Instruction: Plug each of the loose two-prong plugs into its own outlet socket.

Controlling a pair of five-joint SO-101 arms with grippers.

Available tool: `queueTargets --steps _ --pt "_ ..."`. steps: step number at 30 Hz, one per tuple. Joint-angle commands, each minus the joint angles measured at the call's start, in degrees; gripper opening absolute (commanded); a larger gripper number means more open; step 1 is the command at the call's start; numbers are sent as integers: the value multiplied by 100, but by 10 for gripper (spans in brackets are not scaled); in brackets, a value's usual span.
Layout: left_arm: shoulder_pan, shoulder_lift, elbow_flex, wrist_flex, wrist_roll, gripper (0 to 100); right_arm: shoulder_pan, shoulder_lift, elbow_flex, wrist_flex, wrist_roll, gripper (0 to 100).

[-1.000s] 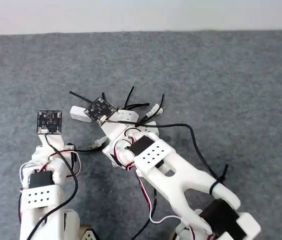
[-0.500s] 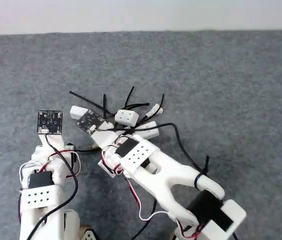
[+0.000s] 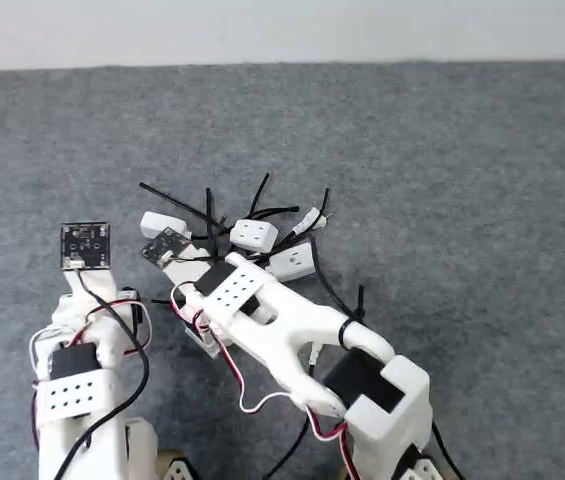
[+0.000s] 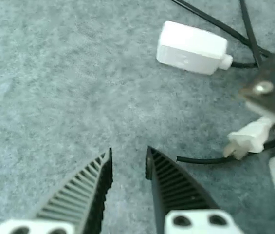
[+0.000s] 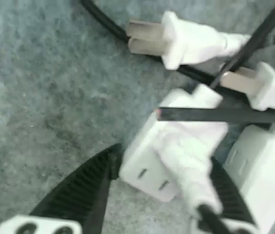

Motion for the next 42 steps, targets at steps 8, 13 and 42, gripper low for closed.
queueTargets --steps 8,13,42 --pt "-9 -44 -295 -193 -9 109 374 -1059 -273 558 264 9" --pt "18 -35 -295 -176 264 109 1288 -2501 -53 1323 844 9" --pt "1714 1934 -1218 826 396 110 12418 -2035 1477 -2800 3657 13"
